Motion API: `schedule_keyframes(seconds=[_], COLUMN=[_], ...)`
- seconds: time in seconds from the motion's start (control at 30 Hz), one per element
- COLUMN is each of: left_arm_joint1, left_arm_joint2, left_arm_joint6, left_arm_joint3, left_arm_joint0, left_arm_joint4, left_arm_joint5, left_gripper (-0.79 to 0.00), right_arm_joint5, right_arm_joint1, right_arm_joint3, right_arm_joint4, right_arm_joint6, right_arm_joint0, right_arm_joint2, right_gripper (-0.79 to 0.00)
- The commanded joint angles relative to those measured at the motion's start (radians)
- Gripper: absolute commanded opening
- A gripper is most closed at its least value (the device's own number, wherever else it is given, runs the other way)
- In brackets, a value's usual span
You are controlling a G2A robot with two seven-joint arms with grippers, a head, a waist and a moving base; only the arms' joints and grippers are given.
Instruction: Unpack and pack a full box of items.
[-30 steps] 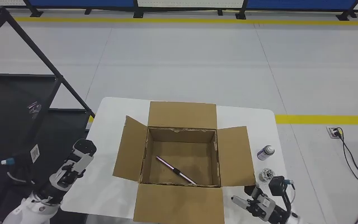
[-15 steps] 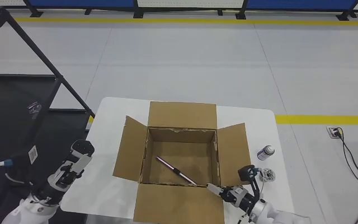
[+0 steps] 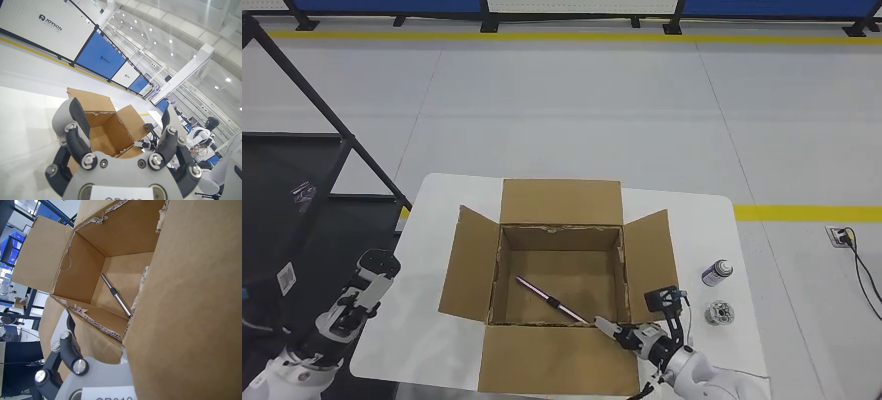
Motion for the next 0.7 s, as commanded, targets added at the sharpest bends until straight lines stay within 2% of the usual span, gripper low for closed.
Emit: schedule_keyframes(seconds=[0.0, 0.4, 0.57, 0.67], left_arm_joint1=[0.001, 0.007, 0.01, 0.012], left_arm_joint2=[-0.002, -0.01, -0.015, -0.015], left_arm_joint6=[0.0, -0.003, -0.006, -0.009], left_arm_joint3=[0.002, 0.006, 0.01, 0.009], left_arm_joint0=[0.002, 0.008, 0.007, 0.006], left_arm_joint4=[-0.003, -0.018, -0.03, -0.034], left_arm_joint5=[0.0, -0.003, -0.002, -0.002], left_gripper=[0.0, 0.0, 0.0, 0.0], right_arm_joint5=[0.012, 0.101, 0.066, 0.065], right_arm_joint1=[-0.001, -0.005, 0.008, 0.016], right_arm_joint3=[-0.002, -0.01, -0.027, -0.066], right_arm_joint4=[-0.003, -0.01, 0.106, 0.148], right_arm_joint6=[-0.002, -0.034, 0.024, 0.007], right_arm_joint0=[0.006, 0.04, -0.007, -0.06], right_arm_joint2=[-0.013, -0.069, 0.026, 0.112], right_gripper=[0.0, 0.0, 0.0, 0.0])
